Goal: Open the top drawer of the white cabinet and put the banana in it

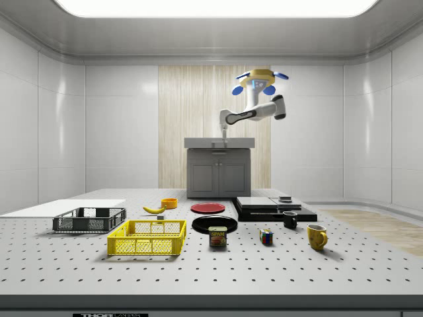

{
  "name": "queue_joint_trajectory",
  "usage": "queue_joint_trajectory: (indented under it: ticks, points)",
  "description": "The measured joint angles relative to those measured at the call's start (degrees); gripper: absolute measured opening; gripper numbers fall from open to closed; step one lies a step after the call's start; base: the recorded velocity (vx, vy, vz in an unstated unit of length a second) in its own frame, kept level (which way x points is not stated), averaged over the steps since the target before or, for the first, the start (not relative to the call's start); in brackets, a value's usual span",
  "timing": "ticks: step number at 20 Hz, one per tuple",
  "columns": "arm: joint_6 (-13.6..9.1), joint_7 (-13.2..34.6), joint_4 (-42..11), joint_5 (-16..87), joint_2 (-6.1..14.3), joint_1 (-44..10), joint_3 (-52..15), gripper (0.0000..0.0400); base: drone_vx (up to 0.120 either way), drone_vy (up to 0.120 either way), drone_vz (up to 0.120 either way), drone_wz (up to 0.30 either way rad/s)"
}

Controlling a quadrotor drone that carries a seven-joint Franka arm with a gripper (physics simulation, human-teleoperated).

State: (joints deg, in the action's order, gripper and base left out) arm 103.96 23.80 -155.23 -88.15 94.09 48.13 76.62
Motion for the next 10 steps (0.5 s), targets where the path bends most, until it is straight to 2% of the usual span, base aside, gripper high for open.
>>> queue_joint_trajectory:
  ticks: [1, 6, 10]
  points:
    - [-0.7, -1.5, -0.7, -1.8, 0.1, 0.3, 0.3, 0.0400, 0.000, 0.000, 0.000, 0.000]
    - [-3.4, -5.8, -2.5, -7.4, 0.3, 1.5, 1.2, 0.0400, 0.008, 0.120, 0.000, 0.000]
    - [-4.6, -7.3, -3.2, -9.3, 0.2, 2.0, 1.5, 0.0400, 0.120, 0.120, 0.000, 0.000]
